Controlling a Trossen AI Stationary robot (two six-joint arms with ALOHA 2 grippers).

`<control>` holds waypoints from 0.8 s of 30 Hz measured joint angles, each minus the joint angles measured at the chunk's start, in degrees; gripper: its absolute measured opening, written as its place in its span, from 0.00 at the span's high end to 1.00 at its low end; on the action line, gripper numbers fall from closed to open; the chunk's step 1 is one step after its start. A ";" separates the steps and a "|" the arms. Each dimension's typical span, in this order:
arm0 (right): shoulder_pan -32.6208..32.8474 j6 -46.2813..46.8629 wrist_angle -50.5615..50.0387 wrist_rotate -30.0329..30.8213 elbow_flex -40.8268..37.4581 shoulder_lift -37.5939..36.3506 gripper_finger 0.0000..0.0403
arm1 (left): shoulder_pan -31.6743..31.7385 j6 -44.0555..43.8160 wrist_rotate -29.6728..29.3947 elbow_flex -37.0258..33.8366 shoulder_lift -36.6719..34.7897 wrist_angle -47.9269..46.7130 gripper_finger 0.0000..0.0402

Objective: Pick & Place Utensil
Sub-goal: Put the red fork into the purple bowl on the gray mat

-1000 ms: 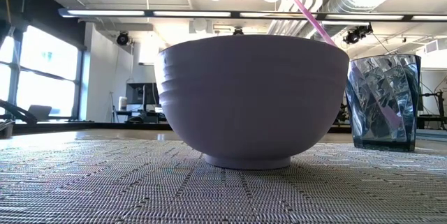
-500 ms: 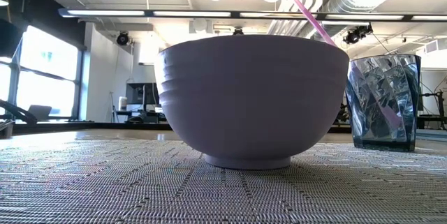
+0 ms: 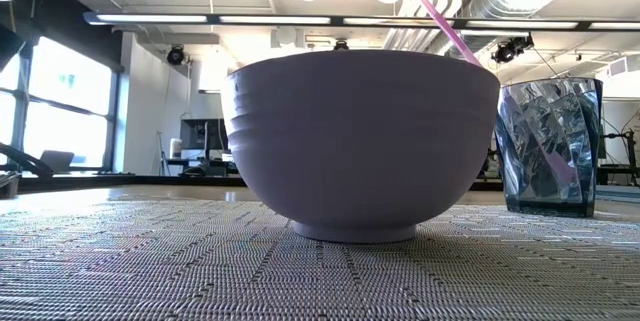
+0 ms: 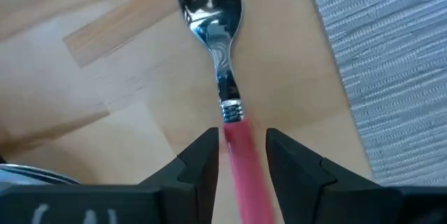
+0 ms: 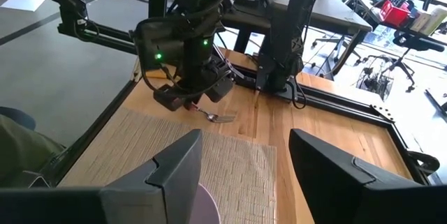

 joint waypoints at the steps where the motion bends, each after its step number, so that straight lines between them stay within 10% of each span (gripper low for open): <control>1: 0.00 -0.01 0.00 0.00 0.00 0.00 0.48 | -0.02 0.00 -0.64 0.00 -0.02 0.14 0.71; 15: 0.00 0.43 -0.09 -0.89 0.00 0.57 0.48 | -0.02 0.36 -3.29 -3.13 0.02 4.89 0.72; 24: 0.34 1.74 -0.14 -0.63 0.00 0.58 0.48 | -0.02 4.00 -3.92 -3.14 0.16 3.64 0.91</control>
